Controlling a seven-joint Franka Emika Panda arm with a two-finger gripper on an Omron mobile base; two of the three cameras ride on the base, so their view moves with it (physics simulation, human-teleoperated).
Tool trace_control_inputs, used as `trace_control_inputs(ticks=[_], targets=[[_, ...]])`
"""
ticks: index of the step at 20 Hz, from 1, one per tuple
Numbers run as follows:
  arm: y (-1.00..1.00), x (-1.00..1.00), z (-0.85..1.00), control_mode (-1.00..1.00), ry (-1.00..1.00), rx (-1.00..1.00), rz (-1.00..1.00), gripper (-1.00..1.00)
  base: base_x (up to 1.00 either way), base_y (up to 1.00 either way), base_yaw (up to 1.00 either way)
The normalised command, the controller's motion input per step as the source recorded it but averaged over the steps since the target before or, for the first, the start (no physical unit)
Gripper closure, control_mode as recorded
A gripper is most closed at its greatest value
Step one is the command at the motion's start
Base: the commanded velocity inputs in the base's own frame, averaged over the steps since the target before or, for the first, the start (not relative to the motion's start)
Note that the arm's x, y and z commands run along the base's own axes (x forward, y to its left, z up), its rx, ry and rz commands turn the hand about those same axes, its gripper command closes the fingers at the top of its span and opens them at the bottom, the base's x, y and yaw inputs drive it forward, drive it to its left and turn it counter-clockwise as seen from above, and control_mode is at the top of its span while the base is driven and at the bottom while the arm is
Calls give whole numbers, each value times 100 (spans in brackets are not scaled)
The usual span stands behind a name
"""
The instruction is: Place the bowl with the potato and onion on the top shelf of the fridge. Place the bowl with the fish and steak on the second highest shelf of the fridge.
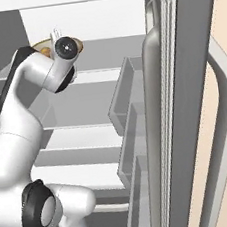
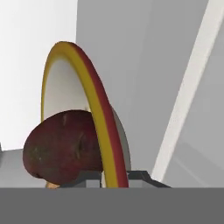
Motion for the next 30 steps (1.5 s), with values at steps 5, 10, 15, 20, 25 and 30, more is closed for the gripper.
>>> trace_control_inputs(ticks=[5, 10, 15, 20, 25, 30], targets=[[4, 98, -5, -100, 5, 0, -3, 100, 0, 0, 0], [8, 52, 0, -100, 3, 0, -2, -100, 0, 0, 0], [-3, -7, 15, -100, 0, 1, 0, -100, 0, 0, 0], [-45, -77, 35, -100, -9, 6, 0, -100, 0, 0, 0], [-99, -100, -6, -100, -29, 3, 0, -100, 0, 0, 0], [-73, -100, -77, -100, -27, -14, 3, -100, 0, 0, 0]])
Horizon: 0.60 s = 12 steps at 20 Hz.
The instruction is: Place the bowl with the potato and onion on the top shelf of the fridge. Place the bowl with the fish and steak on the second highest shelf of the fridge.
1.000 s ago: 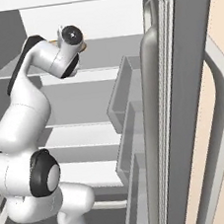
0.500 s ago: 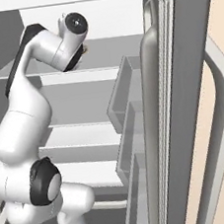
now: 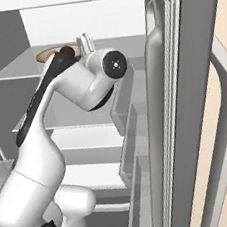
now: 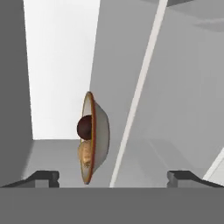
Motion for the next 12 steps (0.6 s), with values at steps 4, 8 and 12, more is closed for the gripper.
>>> trace_control_inputs(ticks=[4, 8, 12], targets=[[13, -100, -100, -100, -5, -59, 12, -100, 0, 0, 0], [76, -100, -100, -100, 1, -75, 23, -100, 0, 0, 0], [94, -79, -72, -100, -1, -68, 26, -100, 0, 0, 0]])
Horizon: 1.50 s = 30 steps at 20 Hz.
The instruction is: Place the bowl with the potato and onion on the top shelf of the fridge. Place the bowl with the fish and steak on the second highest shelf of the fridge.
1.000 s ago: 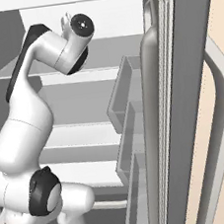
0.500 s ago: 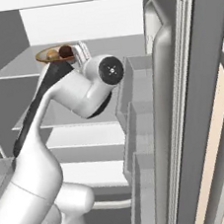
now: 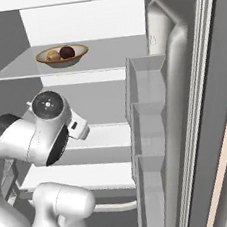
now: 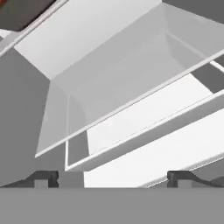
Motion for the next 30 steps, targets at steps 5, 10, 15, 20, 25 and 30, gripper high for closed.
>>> trace_control_inputs(ticks=[5, 10, 15, 20, 25, 30], targets=[[40, -68, -31, -100, 9, -48, 11, -100, 0, 0, 0], [3, -3, 0, -100, 0, 0, 0, -100, 0, 0, 0], [-24, -75, -22, -100, 2, -1, 5, -100, 0, 0, 0], [0, 0, 0, 100, 0, 0, 0, -100, -100, -37, 15], [0, 0, 0, 100, 0, 0, 0, -100, -100, 58, 32], [0, 0, 0, 100, 0, 0, 0, -100, -100, 100, 32]])
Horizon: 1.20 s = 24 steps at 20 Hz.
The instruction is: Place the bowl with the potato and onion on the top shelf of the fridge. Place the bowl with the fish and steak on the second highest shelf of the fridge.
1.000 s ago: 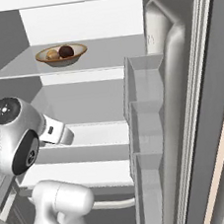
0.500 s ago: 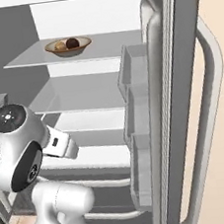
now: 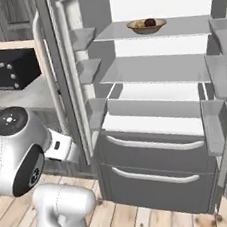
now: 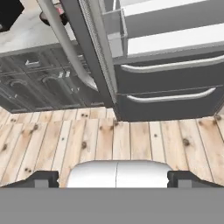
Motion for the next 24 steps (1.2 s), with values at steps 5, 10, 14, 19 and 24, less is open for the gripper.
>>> trace_control_inputs(ticks=[5, 10, 14, 19, 24], targets=[[0, 0, 0, 100, 0, 0, 0, -100, -12, 100, 9], [0, 0, 0, 100, 0, 0, 0, -100, 75, 100, -1], [0, 0, 0, 100, 0, 0, 0, -100, 100, 100, -12], [0, 0, 0, 100, 0, 0, 0, -100, 100, 91, -8], [0, 0, 0, 100, 0, 0, 0, -100, 100, 4, -10]])
